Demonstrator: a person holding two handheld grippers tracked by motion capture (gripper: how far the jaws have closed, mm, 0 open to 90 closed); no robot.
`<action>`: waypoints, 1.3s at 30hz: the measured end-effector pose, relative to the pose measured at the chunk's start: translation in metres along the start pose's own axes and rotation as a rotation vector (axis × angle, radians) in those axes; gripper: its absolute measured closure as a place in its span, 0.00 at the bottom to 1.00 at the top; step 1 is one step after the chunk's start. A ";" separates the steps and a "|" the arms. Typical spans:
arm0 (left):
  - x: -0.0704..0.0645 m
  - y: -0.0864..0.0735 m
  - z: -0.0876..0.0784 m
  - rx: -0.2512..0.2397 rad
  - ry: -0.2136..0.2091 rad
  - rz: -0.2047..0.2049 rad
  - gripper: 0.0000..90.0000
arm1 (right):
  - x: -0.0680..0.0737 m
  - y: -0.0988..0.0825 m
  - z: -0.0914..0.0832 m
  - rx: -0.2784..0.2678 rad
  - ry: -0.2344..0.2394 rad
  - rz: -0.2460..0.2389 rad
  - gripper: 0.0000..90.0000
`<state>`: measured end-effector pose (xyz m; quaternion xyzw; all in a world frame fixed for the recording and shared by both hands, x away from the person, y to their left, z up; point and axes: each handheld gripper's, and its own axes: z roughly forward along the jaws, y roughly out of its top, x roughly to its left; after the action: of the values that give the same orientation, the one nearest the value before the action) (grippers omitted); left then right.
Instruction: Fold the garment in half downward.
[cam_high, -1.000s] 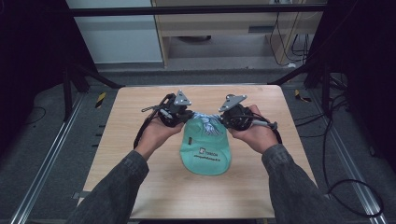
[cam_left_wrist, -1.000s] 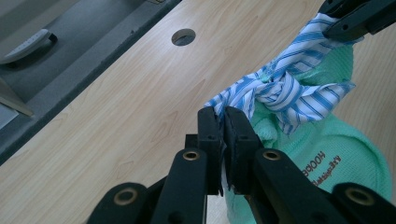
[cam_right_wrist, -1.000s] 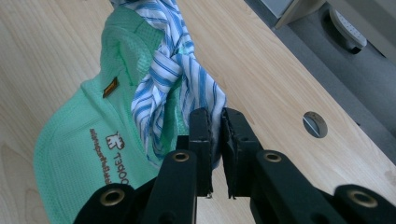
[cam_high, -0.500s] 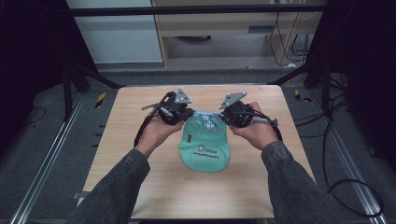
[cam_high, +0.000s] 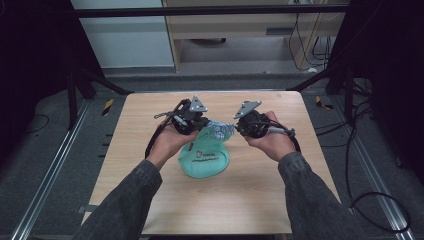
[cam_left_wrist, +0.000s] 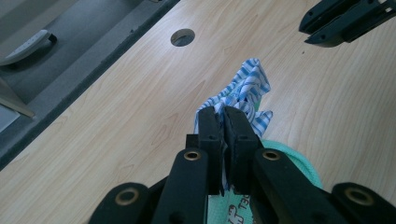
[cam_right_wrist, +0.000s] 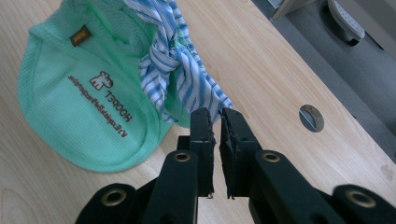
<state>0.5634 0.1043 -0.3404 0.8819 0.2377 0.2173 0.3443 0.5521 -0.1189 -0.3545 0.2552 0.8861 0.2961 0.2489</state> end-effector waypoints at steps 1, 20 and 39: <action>-0.001 0.000 0.000 -0.001 0.001 0.004 0.96 | 0.000 -0.002 0.002 -0.008 0.003 0.010 0.87; 0.001 -0.004 -0.009 -0.027 -0.008 0.006 0.96 | -0.006 -0.007 0.040 -0.003 0.042 0.085 0.65; 0.008 -0.008 -0.002 -0.038 0.033 0.006 0.96 | 0.006 0.006 0.031 0.023 0.026 0.008 0.94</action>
<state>0.5659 0.1153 -0.3432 0.8722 0.2365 0.2372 0.3565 0.5679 -0.0992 -0.3736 0.2577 0.8916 0.2901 0.2335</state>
